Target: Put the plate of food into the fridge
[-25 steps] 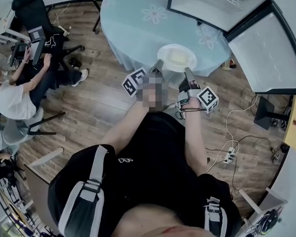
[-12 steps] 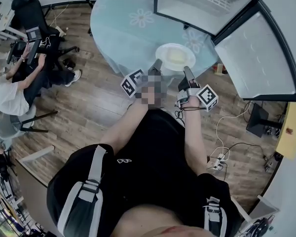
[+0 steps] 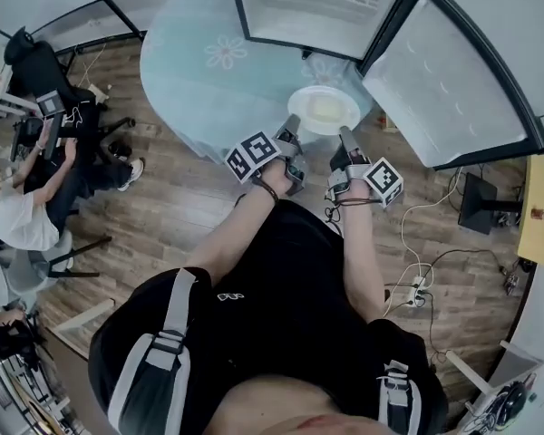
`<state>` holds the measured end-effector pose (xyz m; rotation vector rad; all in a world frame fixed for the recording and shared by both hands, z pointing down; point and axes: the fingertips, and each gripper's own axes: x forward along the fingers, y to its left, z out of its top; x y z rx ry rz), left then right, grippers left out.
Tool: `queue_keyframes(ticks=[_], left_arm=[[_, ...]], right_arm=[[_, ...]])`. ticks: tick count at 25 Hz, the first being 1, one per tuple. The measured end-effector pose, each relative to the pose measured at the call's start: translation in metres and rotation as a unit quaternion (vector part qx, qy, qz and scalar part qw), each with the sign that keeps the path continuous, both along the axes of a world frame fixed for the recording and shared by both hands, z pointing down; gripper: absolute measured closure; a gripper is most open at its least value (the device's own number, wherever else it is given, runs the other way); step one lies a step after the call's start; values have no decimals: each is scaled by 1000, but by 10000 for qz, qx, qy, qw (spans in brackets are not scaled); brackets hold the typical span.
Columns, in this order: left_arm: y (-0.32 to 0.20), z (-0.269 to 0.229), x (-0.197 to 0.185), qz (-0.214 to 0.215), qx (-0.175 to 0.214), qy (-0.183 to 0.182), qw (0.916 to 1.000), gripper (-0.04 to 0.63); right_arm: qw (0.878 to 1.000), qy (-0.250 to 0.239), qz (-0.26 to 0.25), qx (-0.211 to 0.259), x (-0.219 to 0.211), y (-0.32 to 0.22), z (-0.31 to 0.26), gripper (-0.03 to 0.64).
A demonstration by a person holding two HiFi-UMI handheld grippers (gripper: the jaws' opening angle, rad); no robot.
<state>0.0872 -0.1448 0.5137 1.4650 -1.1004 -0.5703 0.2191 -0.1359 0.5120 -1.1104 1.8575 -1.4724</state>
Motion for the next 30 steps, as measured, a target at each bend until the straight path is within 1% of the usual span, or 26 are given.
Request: queue_keyframes(ticks=[5, 8, 10, 12, 15, 20, 25, 27, 30], left_arm=[[-16, 0, 31, 261, -66, 71, 9996, 568], [-26, 3, 51, 452, -94, 85, 9989, 569], [-33, 5, 57, 526, -99, 105, 9985, 569], [-44, 4, 53, 474, -97, 178, 9987, 569], [-62, 4, 35, 223, -111, 281, 9993, 572], [-90, 6, 0, -159, -138, 262, 9994, 577], [-111, 13, -59, -561, -213, 164, 9981, 575], [-115, 18, -81, -702, -306, 130, 9970, 572], [-121, 26, -110, -813, -435, 71, 9957, 571]], right_arm=[[9996, -9, 266, 132, 29, -8, -12, 578], [9988, 70, 475, -9, 50, -12, -4, 578], [9984, 99, 550, -54, 57, -20, -1, 578], [9987, 154, 490, -28, 53, -32, -3, 578], [9994, 214, 271, -45, 35, -50, -4, 578], [9997, 118, -145, -162, -1, -87, 4, 577], [9983, 14, -539, -207, -58, -121, 15, 577], [9975, -13, -666, -241, -81, -130, 18, 577], [9964, -87, -784, -321, -109, -141, 22, 577]])
